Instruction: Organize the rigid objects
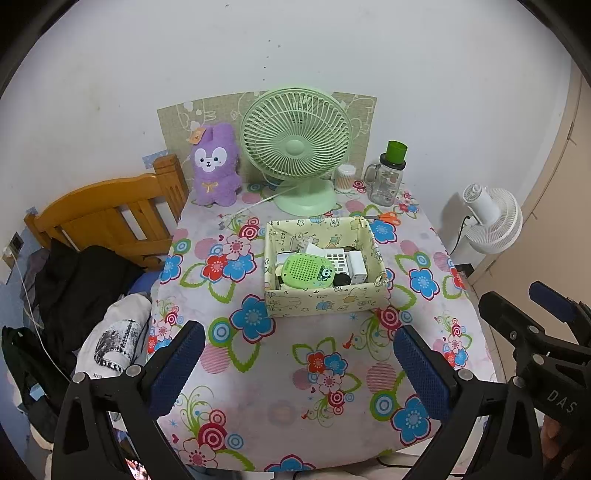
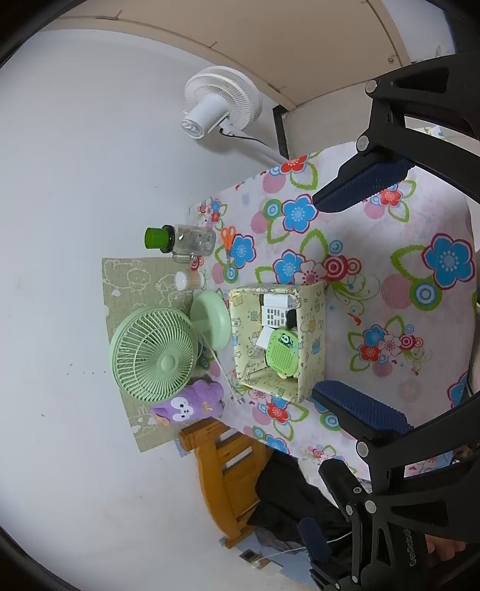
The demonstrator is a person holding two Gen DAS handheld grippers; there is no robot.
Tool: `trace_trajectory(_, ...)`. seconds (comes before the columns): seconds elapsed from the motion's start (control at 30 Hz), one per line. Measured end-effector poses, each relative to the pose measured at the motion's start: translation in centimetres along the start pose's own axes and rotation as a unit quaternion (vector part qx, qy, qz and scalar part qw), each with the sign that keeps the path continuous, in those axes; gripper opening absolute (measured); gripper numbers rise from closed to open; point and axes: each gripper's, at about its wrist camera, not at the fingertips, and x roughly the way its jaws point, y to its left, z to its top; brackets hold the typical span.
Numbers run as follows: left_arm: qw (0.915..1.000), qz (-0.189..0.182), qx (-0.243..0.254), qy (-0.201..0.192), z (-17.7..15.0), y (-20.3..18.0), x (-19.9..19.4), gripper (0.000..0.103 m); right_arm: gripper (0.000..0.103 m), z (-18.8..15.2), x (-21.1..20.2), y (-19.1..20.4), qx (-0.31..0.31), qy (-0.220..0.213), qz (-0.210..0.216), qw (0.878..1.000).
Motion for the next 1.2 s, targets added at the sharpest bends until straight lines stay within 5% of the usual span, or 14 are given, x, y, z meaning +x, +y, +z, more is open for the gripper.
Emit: trace_trajectory(1.2, 0.9999, -0.008, 0.007, 0.006, 0.21, -0.11, 0.81, 0.103, 0.095, -0.09, 0.81, -0.69, 0.003, 0.008, -0.004, 1.0)
